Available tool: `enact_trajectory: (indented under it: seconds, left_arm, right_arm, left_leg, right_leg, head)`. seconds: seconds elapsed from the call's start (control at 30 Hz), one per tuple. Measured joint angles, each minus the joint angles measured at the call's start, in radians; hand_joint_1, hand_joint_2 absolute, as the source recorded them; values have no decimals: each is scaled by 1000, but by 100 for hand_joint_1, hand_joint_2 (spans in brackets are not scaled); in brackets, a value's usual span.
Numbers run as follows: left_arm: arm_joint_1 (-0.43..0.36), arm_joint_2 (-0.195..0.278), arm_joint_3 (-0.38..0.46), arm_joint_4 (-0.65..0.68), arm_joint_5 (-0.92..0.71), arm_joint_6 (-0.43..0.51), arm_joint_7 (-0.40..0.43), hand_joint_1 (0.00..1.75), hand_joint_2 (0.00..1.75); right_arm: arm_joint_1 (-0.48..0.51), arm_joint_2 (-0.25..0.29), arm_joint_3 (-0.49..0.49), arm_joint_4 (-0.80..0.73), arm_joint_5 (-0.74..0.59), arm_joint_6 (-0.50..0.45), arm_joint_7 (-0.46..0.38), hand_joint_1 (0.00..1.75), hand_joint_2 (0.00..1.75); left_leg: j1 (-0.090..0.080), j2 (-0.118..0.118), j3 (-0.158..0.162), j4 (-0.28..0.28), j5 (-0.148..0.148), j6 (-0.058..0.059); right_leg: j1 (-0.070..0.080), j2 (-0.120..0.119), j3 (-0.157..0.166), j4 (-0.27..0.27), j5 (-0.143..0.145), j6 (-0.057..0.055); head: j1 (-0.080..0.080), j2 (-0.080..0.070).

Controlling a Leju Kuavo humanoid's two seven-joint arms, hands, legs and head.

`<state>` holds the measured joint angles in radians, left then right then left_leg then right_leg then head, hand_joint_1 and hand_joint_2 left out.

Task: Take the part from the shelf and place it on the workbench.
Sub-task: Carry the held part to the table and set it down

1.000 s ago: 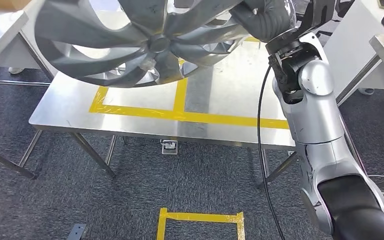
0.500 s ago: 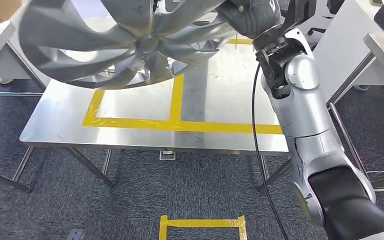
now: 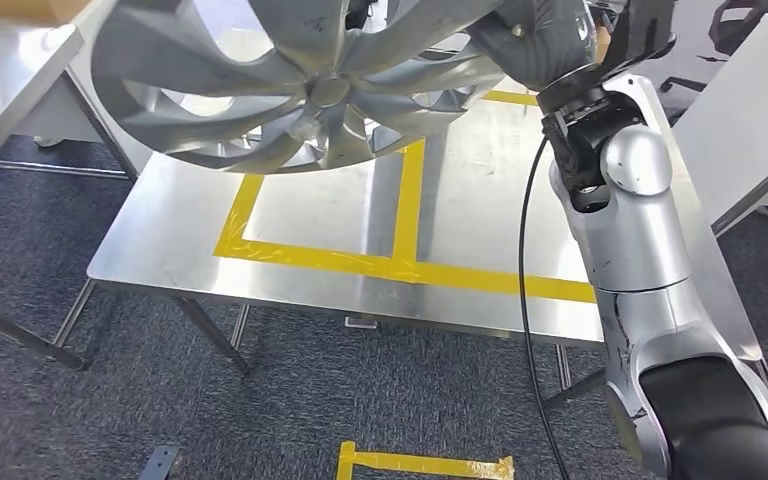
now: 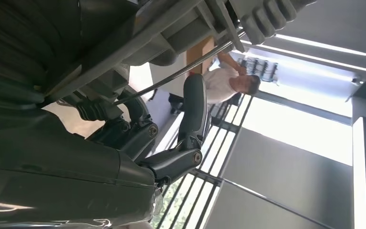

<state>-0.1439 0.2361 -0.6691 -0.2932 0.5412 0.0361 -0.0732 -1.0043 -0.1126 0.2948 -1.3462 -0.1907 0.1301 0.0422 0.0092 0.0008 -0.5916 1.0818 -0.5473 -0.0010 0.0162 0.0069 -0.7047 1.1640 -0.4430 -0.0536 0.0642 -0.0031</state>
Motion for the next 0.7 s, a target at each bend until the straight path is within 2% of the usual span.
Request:
enact_trajectory:
  seconds: [0.03, 0.07, 0.1, 0.13, 0.2, 0.23, 0.3, 0.33, 0.37, 0.4, 0.43, 0.47, 0.5, 0.53, 0.57, 0.6, 0.63, 0.7]
  left_arm:
    - [-1, -2, 0, 0, 0, 0, 0, 0, 175]
    - [-2, -4, 0, 0, -1, 0, 0, 0, 175]
    - [-3, -6, 0, 0, -1, -1, 0, 0, 175]
    - [-5, -7, 0, 0, -1, -2, -1, 0, 175]
    - [-7, -10, 0, -2, -1, -2, -4, 0, 175]
    - [-9, -10, 0, -2, -1, -1, -5, 0, 175]
    - [-12, -8, 0, -2, -2, 0, -6, 0, 175]
    - [-10, -6, 0, -2, -3, 0, -5, 0, 175]
    - [-7, -4, 0, -2, -4, 0, -5, 0, 175]
    - [-3, -3, 0, -1, -5, -1, -4, 0, 175]
    - [-1, -1, 0, -1, -6, -1, -5, 0, 175]
    - [0, 0, 0, 0, -6, -2, -6, 0, 175]
    - [0, -1, 0, 0, -6, -2, -7, 0, 175]
    - [-1, 1, 0, 0, -7, -3, -7, 0, 175]
    - [-1, 1, 0, 1, -7, -3, -8, 0, 175]
    - [-1, 2, 0, 2, -7, -3, -9, 0, 175]
    - [-1, 4, 0, 2, -7, -3, -9, 0, 175]
    - [-1, 3, 0, 2, -7, -2, -10, 0, 175]
  right_arm:
    - [-5, 0, 0, -1, -1, 0, 0, 175, 175]
    - [-9, 0, 0, -2, -1, -1, 0, 175, 175]
    - [-11, 0, 0, -2, -1, 0, 0, 175, 175]
    - [-14, 0, 0, -4, -1, 0, -1, 175, 175]
    - [-23, 0, 0, -9, 1, 0, -1, 175, 175]
    - [-29, 2, 0, -10, 0, -1, -1, 175, 175]
    - [-35, 5, 0, -10, -3, -1, -2, 175, 175]
    - [-29, 6, 1, -8, -5, 0, -2, 175, 175]
    - [-20, 6, 1, -7, -5, 1, -3, 175, 175]
    - [-10, 6, 2, -4, -3, 2, -4, 175, 175]
    - [-4, 5, 2, -1, -1, 3, -4, 175, 175]
    - [-2, 5, 2, 1, 0, 3, -4, 175, 175]
    - [-2, 5, 2, 2, 1, 4, -5, 175, 175]
    - [-3, 6, 2, 1, 0, 3, -6, 175, 175]
    - [-4, 6, 1, 1, -1, 3, -8, 175, 175]
    - [-7, 7, 1, 0, -1, 2, -9, 175, 175]
    - [-9, 7, 2, -1, 0, 2, -9, 175, 175]
    - [-17, 8, 2, -1, 2, 1, -7, 175, 175]
  left_leg:
    - [1, -1, 8, -8, -2, -2]
    - [6, -1, 14, -17, -1, -7]
    - [9, -2, 20, -27, 2, -12]
    - [12, -3, 29, -42, 3, -17]
    - [10, -4, 38, -49, -3, -23]
    - [9, -6, 24, -25, -13, -26]
    - [13, -8, -45, 79, -39, -37]
    - [17, -8, -84, 129, -43, -46]
    - [21, -7, -112, 154, -29, -56]
    - [27, -4, -127, 148, 3, -67]
    - [33, 2, -128, 111, 51, -78]
    - [36, 7, -124, 75, 84, -89]
    - [37, 12, -117, 47, 105, -97]
    - [36, 16, -110, 30, 101, -91]
    - [33, 17, -108, 33, 82, -80]
    - [33, 18, -107, 32, 69, -63]
    - [33, 17, -104, 30, 56, -47]
    - [35, 15, -97, 29, 49, -35]
  right_leg:
    - [9, 1, 11, -33, 23, -17]
    - [15, 1, 19, -46, 30, -28]
    - [20, 1, 26, -56, 34, -32]
    - [22, 0, 40, -76, 38, -37]
    - [14, 1, 97, -156, 27, -36]
    - [7, 1, 127, -198, 19, -33]
    - [-2, -2, 159, -235, 0, -19]
    - [-6, -2, 166, -234, -8, -12]
    - [-11, -2, 175, -230, -20, -2]
    - [-16, -2, 183, -222, -34, 9]
    - [-24, -2, 188, -208, -50, 21]
    - [-31, -2, 190, -190, -68, 34]
    - [-35, -1, 186, -169, -87, 48]
    - [-37, 1, 178, -148, -102, 59]
    - [-36, 3, 171, -134, -113, 68]
    - [-33, 3, 167, -127, -120, 73]
    - [-33, 3, 167, -127, -126, 76]
    - [-32, 0, 165, -114, -138, 83]
  head:
    - [-3, 0]
    - [-8, 0]
    - [-11, 0]
    - [-6, 0]
    - [2, 0]
    - [1, 0]
    - [-9, 0]
    - [-15, 0]
    - [-18, 0]
    - [-22, 0]
    - [-26, 0]
    - [-31, 0]
    - [-39, 0]
    - [-47, 0]
    - [-50, 0]
    - [-49, 0]
    - [-44, 0]
    - [-32, 0]
